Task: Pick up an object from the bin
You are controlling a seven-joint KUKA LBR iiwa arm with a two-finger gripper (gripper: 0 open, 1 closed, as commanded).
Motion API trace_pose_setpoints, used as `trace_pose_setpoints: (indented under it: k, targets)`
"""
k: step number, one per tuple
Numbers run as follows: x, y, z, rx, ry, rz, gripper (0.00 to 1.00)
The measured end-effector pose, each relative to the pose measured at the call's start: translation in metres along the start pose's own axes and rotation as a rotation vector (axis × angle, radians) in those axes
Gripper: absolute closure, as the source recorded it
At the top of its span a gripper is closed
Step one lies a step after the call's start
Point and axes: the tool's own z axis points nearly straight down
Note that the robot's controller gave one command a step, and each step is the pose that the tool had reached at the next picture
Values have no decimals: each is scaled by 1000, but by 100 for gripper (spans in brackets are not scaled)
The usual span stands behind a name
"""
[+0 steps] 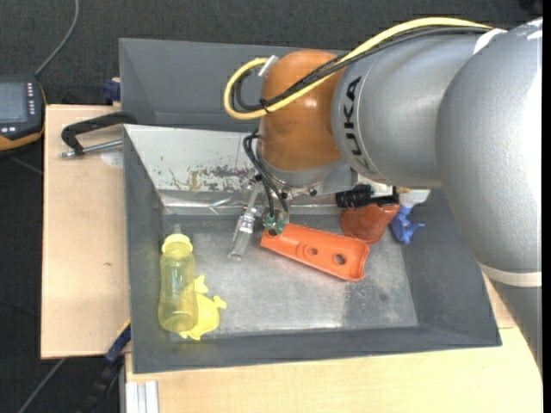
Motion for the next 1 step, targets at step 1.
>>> trace_pose_setpoints:
  k: [1]
  targets:
    - [7, -14, 15, -3, -2, -154, 0]
